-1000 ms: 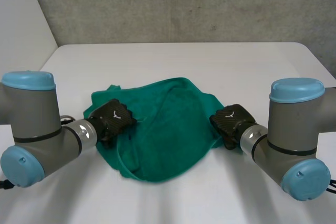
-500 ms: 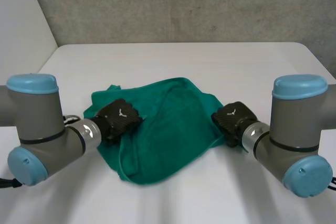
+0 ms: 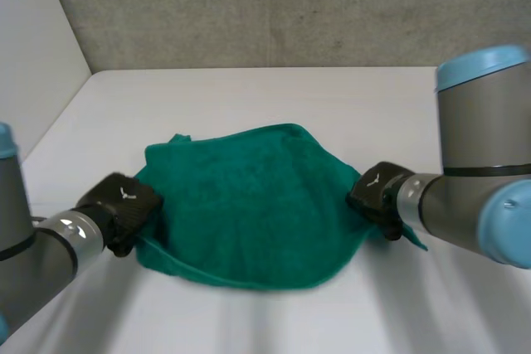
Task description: Fold the towel.
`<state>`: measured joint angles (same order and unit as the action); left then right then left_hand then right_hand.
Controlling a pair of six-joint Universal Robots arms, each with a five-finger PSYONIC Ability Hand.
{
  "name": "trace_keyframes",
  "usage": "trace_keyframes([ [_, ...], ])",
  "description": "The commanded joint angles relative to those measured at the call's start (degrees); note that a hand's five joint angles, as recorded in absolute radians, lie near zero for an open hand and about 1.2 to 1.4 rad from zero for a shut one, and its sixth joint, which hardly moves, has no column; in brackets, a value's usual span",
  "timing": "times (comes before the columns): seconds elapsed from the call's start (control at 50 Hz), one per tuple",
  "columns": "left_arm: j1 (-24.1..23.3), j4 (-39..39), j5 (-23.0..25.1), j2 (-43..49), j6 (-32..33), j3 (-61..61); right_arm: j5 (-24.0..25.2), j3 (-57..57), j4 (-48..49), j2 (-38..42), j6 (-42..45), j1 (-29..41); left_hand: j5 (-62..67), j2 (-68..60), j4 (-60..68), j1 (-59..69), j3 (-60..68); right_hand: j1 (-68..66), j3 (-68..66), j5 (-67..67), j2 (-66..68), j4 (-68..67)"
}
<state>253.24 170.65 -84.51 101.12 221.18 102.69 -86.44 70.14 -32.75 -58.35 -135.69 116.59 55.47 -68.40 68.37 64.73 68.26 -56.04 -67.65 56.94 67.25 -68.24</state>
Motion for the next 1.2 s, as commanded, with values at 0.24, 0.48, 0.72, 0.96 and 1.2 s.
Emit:
trace_keyframes([
  [0.24, 0.7, 24.0, -7.8, 14.8, 0.8, -48.3, -3.6, -41.7, 25.1, 6.1, -12.5, 0.0, 14.5, -11.6, 11.6, 15.3, 11.7, -24.0, -12.3, 13.1, 12.8, -11.8],
  [0.48, 0.7, 36.2, -8.4, 7.8, -6.4, -35.7, -1.2, -22.7, 37.0, -7.3, -15.3, -0.8, 14.5, -11.6, 11.6, 15.3, 11.7, -24.0, -12.3, 13.1, 12.8, -11.8],
  [0.72, 1.6, 36.1, -8.0, 7.2, -8.8, -5.6, 1.4, 4.8, 31.9, -6.6, -15.7, -0.8, 14.5, -11.6, 11.6, 15.3, 11.7, -24.0, -12.3, 13.1, 12.8, -11.8],
  [0.96, 1.3, 36.0, -7.8, 12.1, -8.8, 1.1, 1.6, 12.4, 32.3, 3.4, -20.8, -2.1, 14.5, -11.6, 11.6, 15.3, 11.7, -24.0, -12.3, 13.1, 12.8, -11.8],
  [1.2, 1.3, 36.0, -7.8, 11.5, -8.9, 1.2, 1.7, 19.9, 39.2, 1.7, -39.2, -7.0, 14.5, -11.6, 11.6, 15.3, 11.7, 12.9, 24.6, -23.8, -24.2, 25.1],
])
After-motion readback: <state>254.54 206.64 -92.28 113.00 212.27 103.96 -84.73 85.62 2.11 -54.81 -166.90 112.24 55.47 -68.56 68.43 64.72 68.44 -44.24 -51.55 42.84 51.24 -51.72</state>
